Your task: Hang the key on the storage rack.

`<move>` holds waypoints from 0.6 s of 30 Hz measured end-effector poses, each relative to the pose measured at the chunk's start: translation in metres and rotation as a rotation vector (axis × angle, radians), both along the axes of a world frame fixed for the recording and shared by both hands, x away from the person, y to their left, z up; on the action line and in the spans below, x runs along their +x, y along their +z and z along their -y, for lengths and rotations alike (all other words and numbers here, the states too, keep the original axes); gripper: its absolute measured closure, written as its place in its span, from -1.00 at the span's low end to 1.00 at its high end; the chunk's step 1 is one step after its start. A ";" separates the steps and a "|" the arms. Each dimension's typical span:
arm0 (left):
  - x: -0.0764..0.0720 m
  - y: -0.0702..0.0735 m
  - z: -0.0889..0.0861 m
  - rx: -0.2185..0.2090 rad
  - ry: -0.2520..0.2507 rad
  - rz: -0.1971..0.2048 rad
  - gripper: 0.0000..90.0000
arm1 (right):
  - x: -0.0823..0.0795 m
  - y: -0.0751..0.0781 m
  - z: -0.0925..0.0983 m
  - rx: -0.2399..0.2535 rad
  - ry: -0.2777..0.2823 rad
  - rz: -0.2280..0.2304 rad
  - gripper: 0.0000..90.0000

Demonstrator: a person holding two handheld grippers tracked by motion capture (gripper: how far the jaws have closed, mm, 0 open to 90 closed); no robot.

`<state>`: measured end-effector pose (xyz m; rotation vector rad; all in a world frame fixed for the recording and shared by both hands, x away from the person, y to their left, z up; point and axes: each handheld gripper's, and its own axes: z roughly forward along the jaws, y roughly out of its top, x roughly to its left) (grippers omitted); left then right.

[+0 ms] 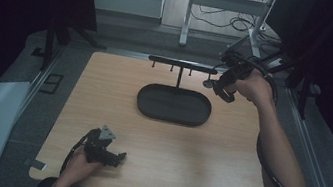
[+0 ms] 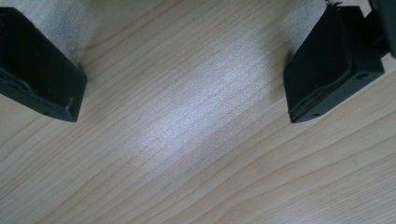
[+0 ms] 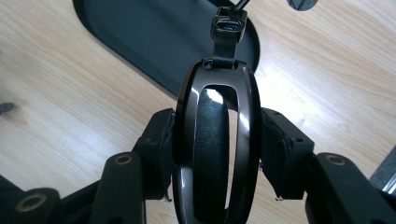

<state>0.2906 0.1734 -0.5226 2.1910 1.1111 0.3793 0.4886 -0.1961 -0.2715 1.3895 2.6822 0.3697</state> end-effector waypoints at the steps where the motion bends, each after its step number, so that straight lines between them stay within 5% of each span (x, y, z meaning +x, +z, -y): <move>1: 0.000 0.000 0.000 0.000 0.000 0.000 -1.00 | 0.000 0.000 0.000 0.000 0.000 0.000 0.09; 18: 0.000 0.000 0.000 0.001 -0.002 0.001 -1.00 | 0.019 0.006 0.007 -0.003 -0.077 0.042 0.09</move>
